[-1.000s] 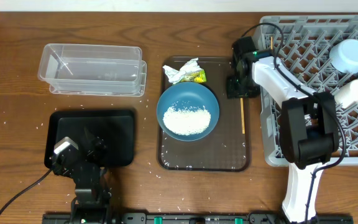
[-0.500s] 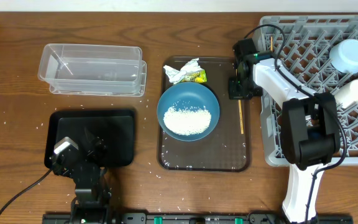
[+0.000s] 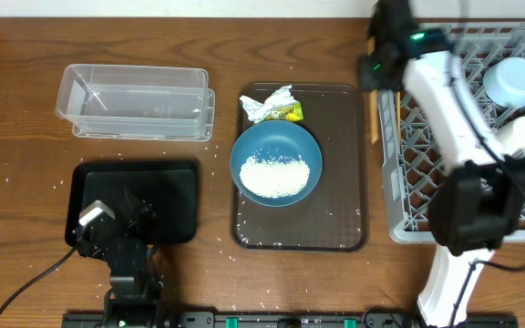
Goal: Sort waste into correct bins and load items into the dishwasher rack
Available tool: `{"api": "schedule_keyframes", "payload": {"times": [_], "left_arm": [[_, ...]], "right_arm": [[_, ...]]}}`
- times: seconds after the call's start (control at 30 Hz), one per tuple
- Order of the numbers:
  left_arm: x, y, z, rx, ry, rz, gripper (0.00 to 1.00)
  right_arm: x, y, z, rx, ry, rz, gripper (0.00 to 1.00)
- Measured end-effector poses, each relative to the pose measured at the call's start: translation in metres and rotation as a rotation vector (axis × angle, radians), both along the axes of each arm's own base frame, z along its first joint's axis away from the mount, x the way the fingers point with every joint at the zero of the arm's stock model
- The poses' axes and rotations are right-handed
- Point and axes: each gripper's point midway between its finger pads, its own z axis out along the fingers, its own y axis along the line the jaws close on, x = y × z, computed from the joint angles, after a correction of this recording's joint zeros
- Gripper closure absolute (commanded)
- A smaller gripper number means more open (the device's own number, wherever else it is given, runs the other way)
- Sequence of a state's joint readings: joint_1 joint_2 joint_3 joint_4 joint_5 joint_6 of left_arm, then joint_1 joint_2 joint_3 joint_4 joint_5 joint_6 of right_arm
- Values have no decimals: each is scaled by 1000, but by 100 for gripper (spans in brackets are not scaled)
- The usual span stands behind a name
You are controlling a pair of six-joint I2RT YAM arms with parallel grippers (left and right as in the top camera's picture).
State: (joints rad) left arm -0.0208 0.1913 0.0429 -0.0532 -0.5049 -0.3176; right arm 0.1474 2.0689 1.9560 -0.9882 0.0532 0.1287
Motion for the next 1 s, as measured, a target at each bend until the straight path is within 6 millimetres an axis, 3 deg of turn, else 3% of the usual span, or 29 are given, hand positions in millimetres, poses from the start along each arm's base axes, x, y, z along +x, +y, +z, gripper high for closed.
{"api": "schedule_keyframes", "payload": {"times": [0.13,0.2,0.3,0.5,0.63,0.7,1.0], "left_arm": [[0,0,0,0,0,0,2],[0,0,0,0,0,0,2],[0,0,0,0,0,0,2],[0,0,0,0,0,0,2],[0,0,0,0,0,0,2],[0,0,0,0,0,0,2],[0,0,0,0,0,0,2]], "right_arm": [[14,-44,37,-34,-108,-22,98],[16,-64,39,-55,-116,-31,98],[16,-76,35,-47,-105,-19,95],[16,-68,33,15,-101,30,88],[16,-63,30,44,-92,39,53],[14,-62,26,50,-77,41,46],[-1,-57,13,87,1,35,41]]}}
